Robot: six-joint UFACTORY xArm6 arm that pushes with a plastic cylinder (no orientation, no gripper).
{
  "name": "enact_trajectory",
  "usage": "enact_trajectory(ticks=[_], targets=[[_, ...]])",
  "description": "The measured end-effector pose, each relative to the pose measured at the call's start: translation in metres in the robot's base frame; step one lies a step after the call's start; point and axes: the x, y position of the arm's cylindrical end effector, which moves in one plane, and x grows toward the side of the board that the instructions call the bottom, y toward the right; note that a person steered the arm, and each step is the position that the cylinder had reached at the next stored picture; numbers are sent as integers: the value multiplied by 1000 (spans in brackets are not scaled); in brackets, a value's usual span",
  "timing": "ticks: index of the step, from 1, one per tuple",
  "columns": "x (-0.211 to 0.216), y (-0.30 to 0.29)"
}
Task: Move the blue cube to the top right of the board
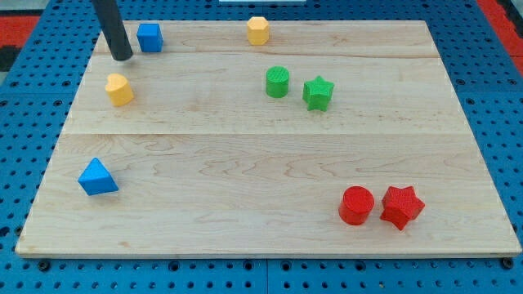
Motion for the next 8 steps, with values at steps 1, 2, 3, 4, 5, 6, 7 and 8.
enact_trajectory(ticks=[1,2,3,4,5,6,7,8], targets=[[-18,2],[-20,2],[-20,2],[-34,35],[-43,24],[-43,93],[-20,176],[-3,134]])
